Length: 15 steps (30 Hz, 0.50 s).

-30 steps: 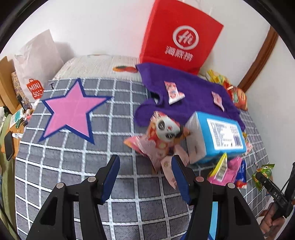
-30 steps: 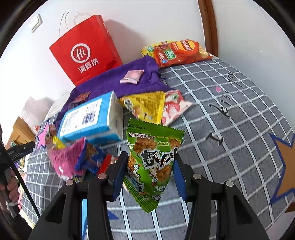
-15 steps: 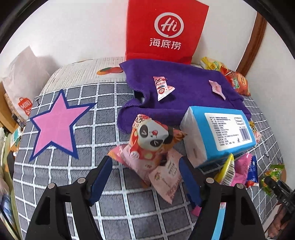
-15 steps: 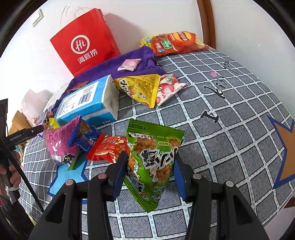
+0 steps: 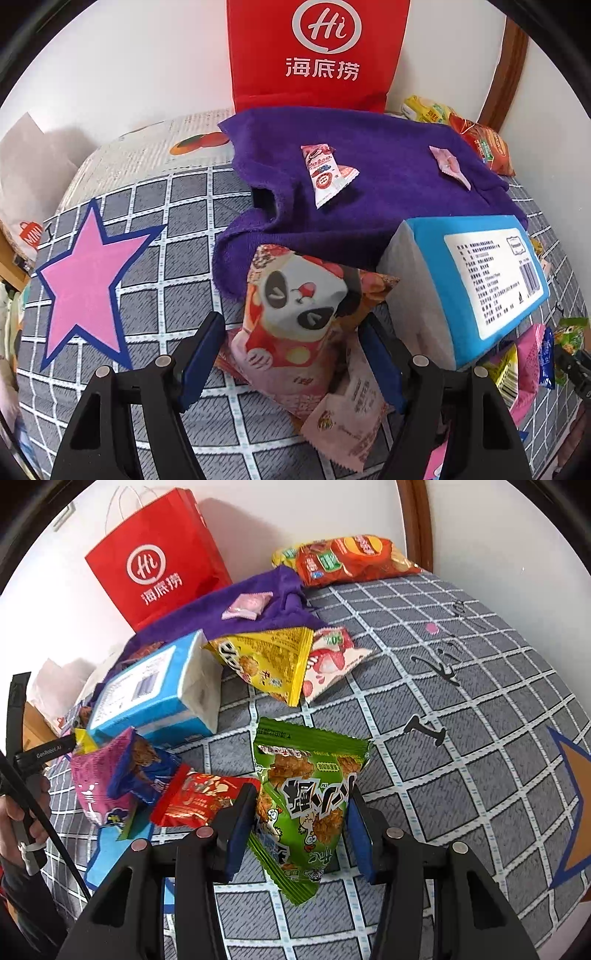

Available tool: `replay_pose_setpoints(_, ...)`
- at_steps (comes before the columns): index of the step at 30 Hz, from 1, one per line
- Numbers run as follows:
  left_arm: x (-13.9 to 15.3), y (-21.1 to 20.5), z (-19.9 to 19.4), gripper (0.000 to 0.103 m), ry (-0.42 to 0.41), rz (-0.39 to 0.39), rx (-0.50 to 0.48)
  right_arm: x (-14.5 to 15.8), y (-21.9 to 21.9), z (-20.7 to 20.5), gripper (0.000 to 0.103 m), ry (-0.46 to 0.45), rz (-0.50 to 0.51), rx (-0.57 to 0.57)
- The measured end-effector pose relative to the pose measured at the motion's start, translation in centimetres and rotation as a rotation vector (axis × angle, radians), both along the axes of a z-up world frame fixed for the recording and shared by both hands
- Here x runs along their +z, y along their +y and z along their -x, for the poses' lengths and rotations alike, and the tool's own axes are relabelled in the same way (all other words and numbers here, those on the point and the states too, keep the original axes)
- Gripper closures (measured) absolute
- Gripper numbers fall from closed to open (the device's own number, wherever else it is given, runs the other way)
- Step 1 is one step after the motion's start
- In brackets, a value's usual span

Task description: Organize snacks

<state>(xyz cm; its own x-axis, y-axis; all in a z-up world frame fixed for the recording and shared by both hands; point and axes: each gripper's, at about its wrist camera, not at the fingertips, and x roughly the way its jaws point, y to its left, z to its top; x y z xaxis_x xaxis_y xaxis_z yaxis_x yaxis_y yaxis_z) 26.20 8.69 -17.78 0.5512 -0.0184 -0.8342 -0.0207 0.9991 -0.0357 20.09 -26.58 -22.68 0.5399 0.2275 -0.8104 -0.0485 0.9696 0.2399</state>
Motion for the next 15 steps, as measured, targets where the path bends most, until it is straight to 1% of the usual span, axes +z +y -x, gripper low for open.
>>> replay_pose_setpoints(4, -0.1, 0.2, -0.1, 0.038, -0.006, 0.016, 0.001, 0.0, 0.0, -0.3, 0.055, 0.002, 0.001, -0.003)
replay_pose_setpoints(6, 0.1, 0.5, 0.1, 0.047, -0.01, 0.033, 0.003, 0.0, 0.0, -0.3, 0.055, 0.003, 0.004, -0.002)
replay_pose_setpoints(8, 0.5, 0.7, 0.4, 0.05, -0.016, 0.046, 0.005, 0.2, 0.1, -0.3, 0.055, 0.002, 0.009, -0.003)
replay_pose_setpoints(15, 2.5, 1.5, 2.2, 0.051, -0.059, 0.041, 0.019, 1.7, 0.4, 0.5, 0.055, -0.025, 0.01, -0.002)
